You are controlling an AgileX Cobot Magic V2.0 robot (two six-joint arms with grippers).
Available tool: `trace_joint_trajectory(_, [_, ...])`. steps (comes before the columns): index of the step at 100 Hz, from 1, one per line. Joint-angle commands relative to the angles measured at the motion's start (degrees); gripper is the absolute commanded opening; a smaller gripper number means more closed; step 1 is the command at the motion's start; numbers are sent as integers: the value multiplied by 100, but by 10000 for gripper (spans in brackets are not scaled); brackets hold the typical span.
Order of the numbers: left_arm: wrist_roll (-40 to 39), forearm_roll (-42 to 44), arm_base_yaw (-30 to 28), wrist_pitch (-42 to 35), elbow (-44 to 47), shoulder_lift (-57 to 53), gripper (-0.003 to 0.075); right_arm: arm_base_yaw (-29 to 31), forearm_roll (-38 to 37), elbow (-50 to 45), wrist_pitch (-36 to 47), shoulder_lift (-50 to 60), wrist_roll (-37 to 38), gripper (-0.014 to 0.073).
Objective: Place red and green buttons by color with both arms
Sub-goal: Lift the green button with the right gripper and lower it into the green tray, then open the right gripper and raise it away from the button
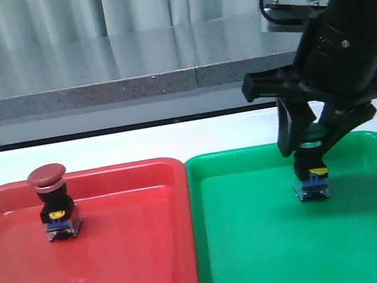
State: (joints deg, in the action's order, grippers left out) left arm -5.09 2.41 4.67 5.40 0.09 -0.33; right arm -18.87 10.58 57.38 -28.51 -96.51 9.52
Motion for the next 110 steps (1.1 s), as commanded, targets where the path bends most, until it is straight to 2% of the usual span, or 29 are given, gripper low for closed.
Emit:
trace_joint_trajectory(1, [-45, 6, -5, -458, 242, -178, -19, -5, 74, 93, 149, 187, -1, 420])
trace_joint_trajectory(10, [-45, 6, -5, -458, 242, -178, -19, -5, 74, 93, 118, 206, -1, 582])
trace_joint_trajectory(18, [-45, 6, -5, -458, 242, -178, -19, -5, 74, 93, 112, 244, -1, 664])
trace_joint_trajectory(45, [-45, 6, -5, -458, 242, -178, -19, -5, -41, 93, 283, 875, -7, 654])
trace_joint_trajectory(76, [-45, 6, -5, -458, 242, -178, -19, -5, -1014, 40, 261, 2419, -7, 654])
trace_joint_trajectory(92, [-45, 6, -5, -458, 242, -178, -19, 86, -1493, -308, 261, 3403, -2, 654])
trace_joint_trajectory(110, [-45, 6, -5, -458, 242, -178, -19, 454, -1541, -986, 250, 4624, -2, 654])
